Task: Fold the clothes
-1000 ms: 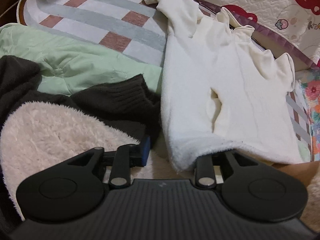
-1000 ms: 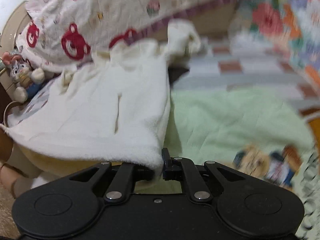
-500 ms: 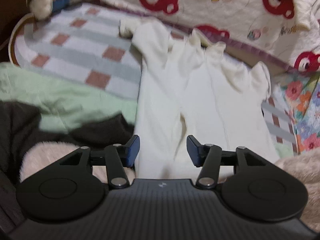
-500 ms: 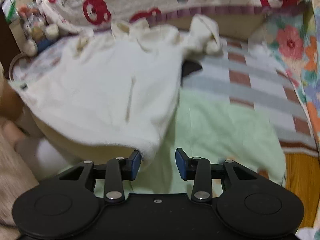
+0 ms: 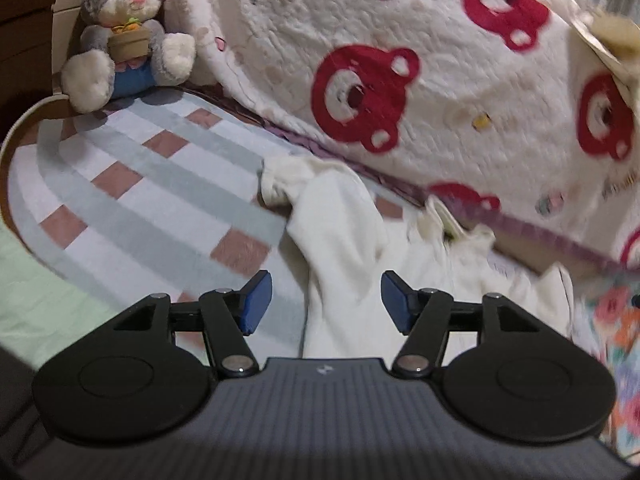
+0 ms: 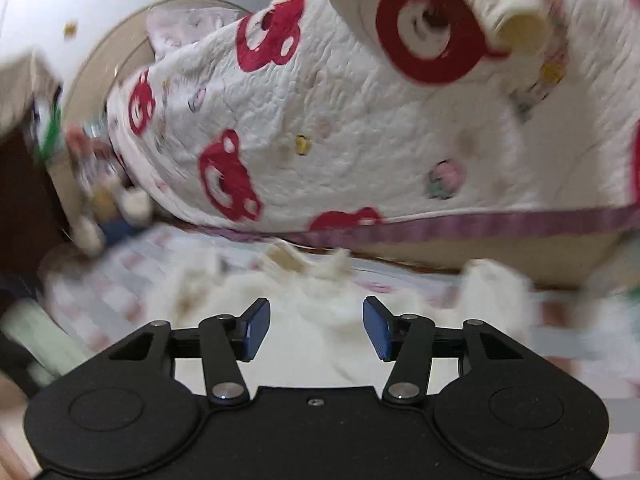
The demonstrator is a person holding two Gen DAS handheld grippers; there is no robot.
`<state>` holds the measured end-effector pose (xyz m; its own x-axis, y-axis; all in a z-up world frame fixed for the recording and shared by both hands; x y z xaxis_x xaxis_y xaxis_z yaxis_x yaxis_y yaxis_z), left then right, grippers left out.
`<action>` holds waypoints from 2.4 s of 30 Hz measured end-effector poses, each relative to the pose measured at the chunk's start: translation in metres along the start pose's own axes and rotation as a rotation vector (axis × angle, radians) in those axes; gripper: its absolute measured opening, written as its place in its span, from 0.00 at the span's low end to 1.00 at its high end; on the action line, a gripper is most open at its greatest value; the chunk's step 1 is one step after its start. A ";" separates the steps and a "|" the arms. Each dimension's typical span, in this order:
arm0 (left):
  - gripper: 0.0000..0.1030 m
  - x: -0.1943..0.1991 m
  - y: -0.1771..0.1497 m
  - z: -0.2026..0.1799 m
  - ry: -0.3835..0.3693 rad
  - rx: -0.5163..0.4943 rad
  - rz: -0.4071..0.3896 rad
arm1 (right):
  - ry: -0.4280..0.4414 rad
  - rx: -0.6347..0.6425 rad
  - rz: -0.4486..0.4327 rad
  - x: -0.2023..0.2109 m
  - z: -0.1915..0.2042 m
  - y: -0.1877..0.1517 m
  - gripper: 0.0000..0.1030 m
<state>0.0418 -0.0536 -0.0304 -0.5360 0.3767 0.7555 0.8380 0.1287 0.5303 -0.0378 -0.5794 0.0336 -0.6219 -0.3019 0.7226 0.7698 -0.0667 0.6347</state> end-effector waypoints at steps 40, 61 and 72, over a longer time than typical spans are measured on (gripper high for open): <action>0.54 -0.215 0.060 0.056 -0.239 0.271 0.102 | 0.269 -0.045 0.365 -0.406 0.152 0.074 0.58; 0.58 -0.152 0.079 0.082 -0.141 0.237 -0.010 | 0.454 0.531 0.254 -0.294 0.265 -0.024 0.14; 0.58 -0.205 0.062 0.083 -0.100 0.200 0.078 | 0.014 0.253 0.205 -0.301 0.140 0.011 0.14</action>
<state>0.2124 -0.0463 -0.1846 -0.4642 0.4803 0.7442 0.8855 0.2712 0.3773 0.1377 -0.3564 -0.1393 -0.4545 -0.2981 0.8394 0.8174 0.2350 0.5260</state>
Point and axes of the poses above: each gripper's, at about its wrist camera, not at the fingertips, and x roughly against the way its jaws point, z to its left, y to its top, the point moved 10 cm from there along -x, roughly the way its jaws point, and after that the axes turned 14 degrees about z, right-handed, at the moved point
